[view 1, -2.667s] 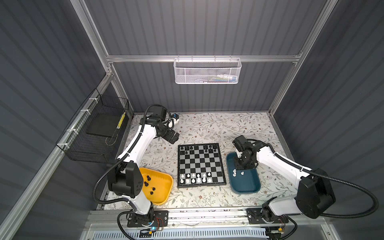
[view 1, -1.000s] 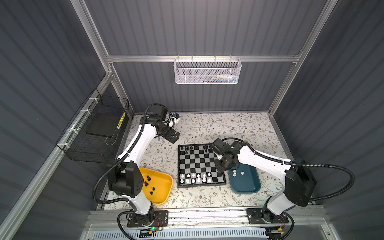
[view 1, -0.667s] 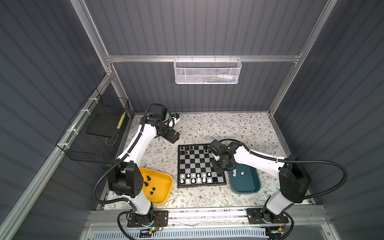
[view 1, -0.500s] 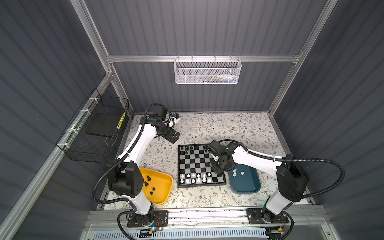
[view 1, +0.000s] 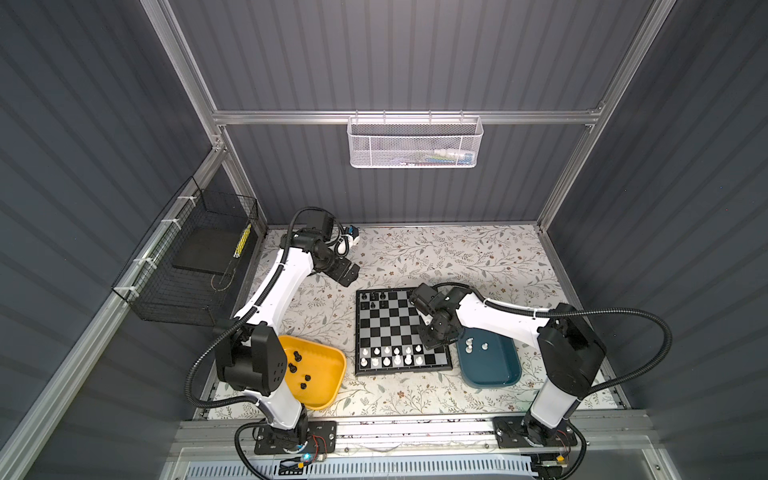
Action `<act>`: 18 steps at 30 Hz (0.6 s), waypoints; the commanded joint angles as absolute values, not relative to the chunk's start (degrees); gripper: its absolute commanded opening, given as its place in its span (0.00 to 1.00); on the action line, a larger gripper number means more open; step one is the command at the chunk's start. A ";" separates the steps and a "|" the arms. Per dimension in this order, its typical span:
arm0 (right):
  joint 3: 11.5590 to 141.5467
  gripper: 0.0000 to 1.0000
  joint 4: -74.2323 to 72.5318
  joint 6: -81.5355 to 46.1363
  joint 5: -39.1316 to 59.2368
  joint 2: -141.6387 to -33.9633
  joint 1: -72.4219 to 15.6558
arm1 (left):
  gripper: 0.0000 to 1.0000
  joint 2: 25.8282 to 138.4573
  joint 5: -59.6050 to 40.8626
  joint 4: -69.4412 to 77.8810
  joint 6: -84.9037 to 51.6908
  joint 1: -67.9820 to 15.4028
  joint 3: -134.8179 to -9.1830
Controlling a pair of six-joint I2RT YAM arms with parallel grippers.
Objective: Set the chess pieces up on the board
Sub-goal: 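Lower the white pawn onto the square beside the white pawn row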
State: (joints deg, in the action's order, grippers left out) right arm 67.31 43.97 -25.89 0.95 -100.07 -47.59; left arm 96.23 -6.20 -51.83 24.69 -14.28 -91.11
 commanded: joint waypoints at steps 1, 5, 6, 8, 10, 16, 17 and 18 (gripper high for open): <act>68.07 0.10 43.97 -25.62 1.77 -100.97 -47.98 | 0.99 95.10 -6.94 -52.95 24.55 -14.68 -90.79; 67.91 0.10 43.66 -25.66 2.02 -101.23 -48.08 | 1.00 95.19 -6.94 -53.09 24.68 -14.68 -90.88; 67.86 0.10 43.53 -25.64 2.04 -101.25 -48.08 | 1.00 95.18 -6.94 -53.09 24.68 -14.68 -90.97; 67.89 0.10 43.44 -25.61 2.16 -101.40 -48.08 | 0.99 95.27 -6.90 -53.09 24.51 -14.66 -90.97; 67.98 0.10 43.55 -25.64 2.12 -101.89 -48.08 | 0.99 95.36 -7.02 -53.09 24.52 -14.68 -90.96; 67.80 0.11 43.58 -25.58 1.89 -102.35 -48.25 | 1.00 95.27 -6.86 -53.09 24.66 -14.68 -90.79; 67.81 0.11 43.59 -25.58 1.85 -102.39 -48.25 | 0.99 95.33 -6.86 -53.08 24.64 -14.66 -90.78; 67.91 0.12 43.51 -25.57 1.92 -102.34 -48.24 | 1.00 95.36 -6.86 -53.02 24.53 -14.68 -90.79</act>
State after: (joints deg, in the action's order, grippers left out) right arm 67.31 43.00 -25.67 1.78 -101.86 -47.79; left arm 96.23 -6.17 -51.83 24.69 -14.28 -91.11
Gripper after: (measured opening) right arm 0.117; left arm 0.995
